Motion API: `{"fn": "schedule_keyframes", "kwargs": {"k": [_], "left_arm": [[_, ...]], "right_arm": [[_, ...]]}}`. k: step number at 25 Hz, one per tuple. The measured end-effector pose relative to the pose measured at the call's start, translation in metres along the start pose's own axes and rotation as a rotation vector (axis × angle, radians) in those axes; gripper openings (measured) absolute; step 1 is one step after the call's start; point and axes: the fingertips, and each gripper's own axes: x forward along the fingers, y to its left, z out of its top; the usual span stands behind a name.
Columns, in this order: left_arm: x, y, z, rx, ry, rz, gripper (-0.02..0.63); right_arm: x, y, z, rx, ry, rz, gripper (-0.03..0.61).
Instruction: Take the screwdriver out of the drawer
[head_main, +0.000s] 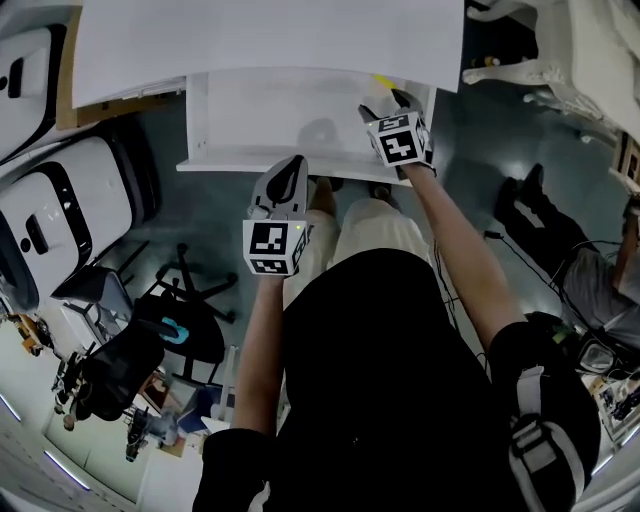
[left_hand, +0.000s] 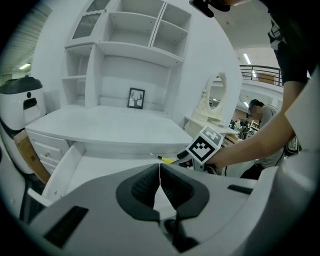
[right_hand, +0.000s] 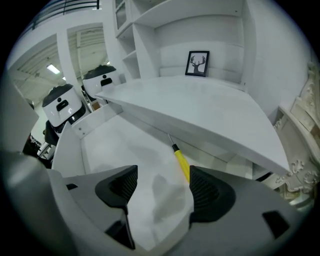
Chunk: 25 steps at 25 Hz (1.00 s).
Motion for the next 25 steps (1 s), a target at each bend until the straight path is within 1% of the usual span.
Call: {"fn": "schedule_keyframes", "kwargs": {"k": [3, 5, 12, 19, 21, 23, 25], "left_arm": [[0.005, 0.007, 0.000, 0.007, 0.011, -0.019, 0.025], [0.008, 0.009, 0.000, 0.010, 0.015, -0.030, 0.025], [0.005, 0.012, -0.007, 0.004, 0.030, -0.043, 0.025], [-0.003, 0.010, -0.018, -0.003, 0.038, -0.035, 0.025], [-0.005, 0.009, -0.020, -0.006, 0.038, -0.031, 0.025], [-0.006, 0.009, -0.020, -0.009, 0.035, -0.029, 0.025], [-0.006, 0.009, -0.021, -0.011, 0.034, -0.028, 0.025]], "right_arm": [[0.016, -0.008, -0.001, 0.010, 0.014, -0.021, 0.361], [0.024, -0.012, -0.001, 0.017, 0.021, -0.030, 0.371], [0.049, -0.018, -0.006, -0.001, 0.052, -0.039, 0.373], [0.067, -0.025, -0.012, -0.030, 0.081, -0.049, 0.371], [0.069, -0.025, -0.014, -0.029, 0.095, -0.044, 0.363], [0.069, -0.024, -0.017, -0.034, 0.105, -0.050, 0.332], [0.068, -0.024, -0.014, -0.049, 0.094, -0.067, 0.270]]}}
